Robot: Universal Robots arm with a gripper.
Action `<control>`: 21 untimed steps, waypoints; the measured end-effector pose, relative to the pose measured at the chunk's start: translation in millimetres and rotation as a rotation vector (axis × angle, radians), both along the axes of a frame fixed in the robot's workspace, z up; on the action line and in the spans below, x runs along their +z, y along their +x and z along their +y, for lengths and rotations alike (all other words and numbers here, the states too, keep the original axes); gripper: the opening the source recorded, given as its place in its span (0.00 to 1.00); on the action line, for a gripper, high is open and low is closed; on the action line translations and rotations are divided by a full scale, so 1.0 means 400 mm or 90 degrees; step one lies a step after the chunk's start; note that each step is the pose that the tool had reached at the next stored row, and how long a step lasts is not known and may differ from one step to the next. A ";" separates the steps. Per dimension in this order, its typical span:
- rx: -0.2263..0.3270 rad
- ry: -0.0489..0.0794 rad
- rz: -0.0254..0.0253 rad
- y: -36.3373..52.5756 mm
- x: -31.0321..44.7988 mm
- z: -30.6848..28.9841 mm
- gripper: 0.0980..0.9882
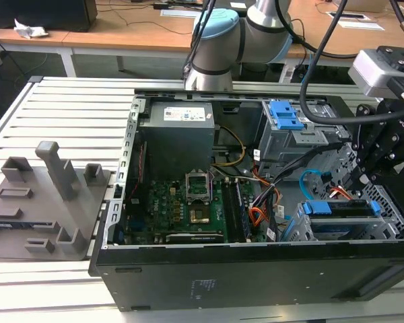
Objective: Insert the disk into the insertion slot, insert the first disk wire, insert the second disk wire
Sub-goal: 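Insert the second disk wire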
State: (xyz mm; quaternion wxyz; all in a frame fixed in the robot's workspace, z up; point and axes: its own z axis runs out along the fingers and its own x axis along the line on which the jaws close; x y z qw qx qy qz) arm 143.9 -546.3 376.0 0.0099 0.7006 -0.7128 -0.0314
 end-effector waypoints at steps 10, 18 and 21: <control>0.030 0.000 0.0000 -0.001 -0.001 0.000 0.30; 0.068 0.000 0.0000 -0.023 -0.015 0.079 0.30; 0.070 -0.002 0.0001 -0.039 -0.021 0.079 0.30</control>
